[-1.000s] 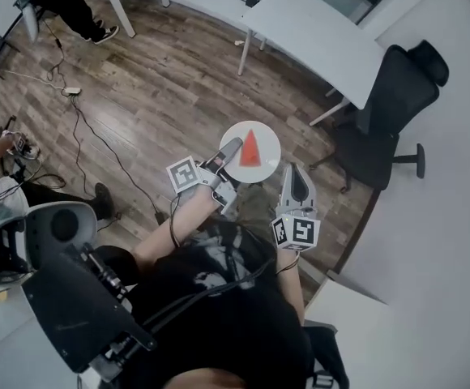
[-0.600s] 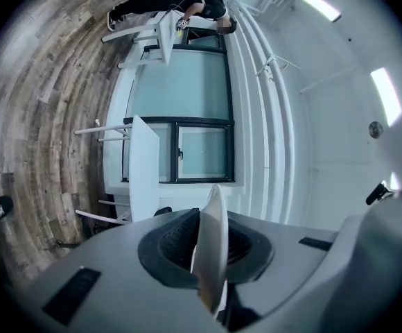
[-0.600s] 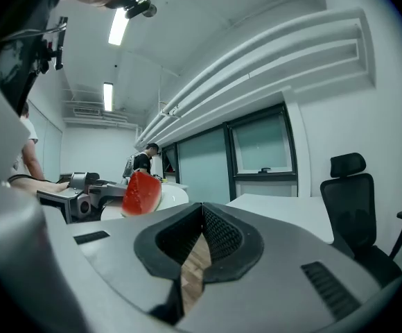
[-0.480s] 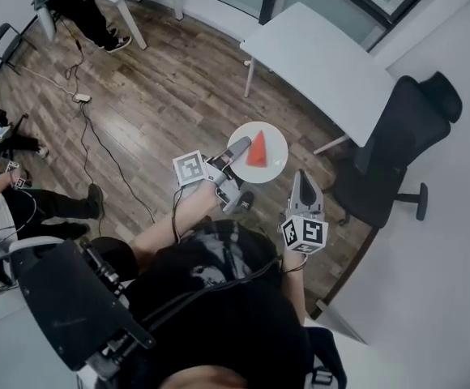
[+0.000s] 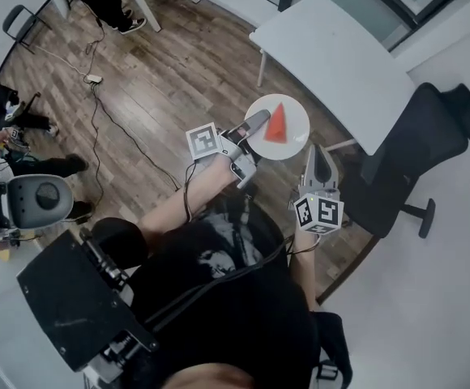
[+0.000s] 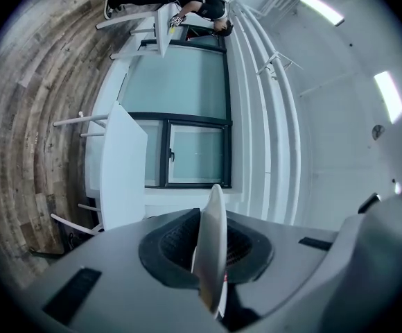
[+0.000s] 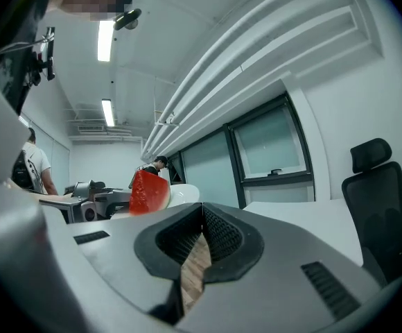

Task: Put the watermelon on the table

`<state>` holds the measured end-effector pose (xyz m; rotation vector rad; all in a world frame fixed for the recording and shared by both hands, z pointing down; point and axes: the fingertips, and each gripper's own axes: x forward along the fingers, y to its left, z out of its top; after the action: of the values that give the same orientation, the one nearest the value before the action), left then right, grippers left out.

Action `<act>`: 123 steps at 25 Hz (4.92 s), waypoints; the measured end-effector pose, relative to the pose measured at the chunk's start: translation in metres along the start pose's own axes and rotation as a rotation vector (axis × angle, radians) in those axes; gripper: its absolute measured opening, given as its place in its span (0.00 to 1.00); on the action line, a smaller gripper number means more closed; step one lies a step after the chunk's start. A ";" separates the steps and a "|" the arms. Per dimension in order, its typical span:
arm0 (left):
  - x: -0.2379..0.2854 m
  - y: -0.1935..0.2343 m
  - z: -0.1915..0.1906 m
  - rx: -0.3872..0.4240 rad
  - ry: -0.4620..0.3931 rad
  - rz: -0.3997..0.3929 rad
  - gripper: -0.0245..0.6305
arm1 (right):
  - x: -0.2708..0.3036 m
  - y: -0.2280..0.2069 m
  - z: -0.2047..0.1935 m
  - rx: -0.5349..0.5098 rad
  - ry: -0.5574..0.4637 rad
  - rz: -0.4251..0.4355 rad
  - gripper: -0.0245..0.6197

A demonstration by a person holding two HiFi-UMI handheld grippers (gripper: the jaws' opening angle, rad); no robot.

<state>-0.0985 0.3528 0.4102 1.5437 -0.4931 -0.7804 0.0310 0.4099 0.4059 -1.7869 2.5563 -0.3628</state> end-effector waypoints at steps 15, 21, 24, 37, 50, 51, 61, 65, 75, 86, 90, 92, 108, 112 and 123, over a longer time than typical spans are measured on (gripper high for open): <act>0.113 0.050 0.151 -0.045 0.031 0.026 0.08 | 0.198 -0.034 0.021 -0.034 0.038 -0.001 0.05; 0.129 0.054 0.153 -0.030 0.105 0.019 0.08 | 0.202 -0.042 0.024 -0.048 0.022 -0.062 0.05; 0.114 0.055 0.117 -0.039 0.132 0.015 0.08 | 0.167 -0.041 0.015 -0.043 0.017 -0.089 0.05; 0.297 0.161 0.244 -0.069 0.137 0.139 0.08 | 0.388 -0.172 0.028 -0.007 0.107 -0.041 0.05; 0.408 0.318 0.264 0.017 0.232 0.353 0.08 | 0.467 -0.250 -0.042 -0.059 0.366 0.065 0.05; 0.415 0.335 0.270 0.014 0.223 0.373 0.08 | 0.470 -0.255 -0.048 -0.046 0.381 0.057 0.05; 0.507 0.461 0.326 0.085 0.184 0.522 0.08 | 0.484 -0.308 -0.087 0.055 0.493 -0.044 0.05; 0.528 0.479 0.331 0.178 0.255 0.603 0.08 | 0.494 -0.318 -0.090 0.082 0.503 -0.055 0.05; 0.528 0.475 0.334 0.425 0.381 0.750 0.29 | 0.507 -0.315 -0.085 0.058 0.511 -0.021 0.05; 0.534 0.454 0.349 1.020 0.585 0.819 0.39 | 0.510 -0.317 -0.080 0.016 0.510 -0.040 0.05; 0.533 0.433 0.353 1.308 0.558 0.788 0.39 | 0.499 -0.322 -0.086 0.006 0.521 -0.054 0.05; 0.538 0.413 0.349 1.356 0.545 0.730 0.39 | 0.498 -0.324 -0.084 0.007 0.508 -0.063 0.05; 0.418 0.175 0.288 -0.056 0.026 0.107 0.04 | 0.465 -0.302 0.027 -0.032 0.131 -0.093 0.05; 0.390 0.154 0.273 -0.015 -0.017 0.086 0.04 | 0.449 -0.285 0.040 -0.048 0.060 -0.081 0.05; 0.378 0.133 0.246 0.029 -0.015 0.043 0.04 | 0.417 -0.250 0.047 -0.095 0.029 -0.013 0.05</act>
<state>-0.0030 -0.1038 0.4705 1.5500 -0.5492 -0.7557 0.1223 -0.0670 0.4621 -1.8431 2.6249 -0.2736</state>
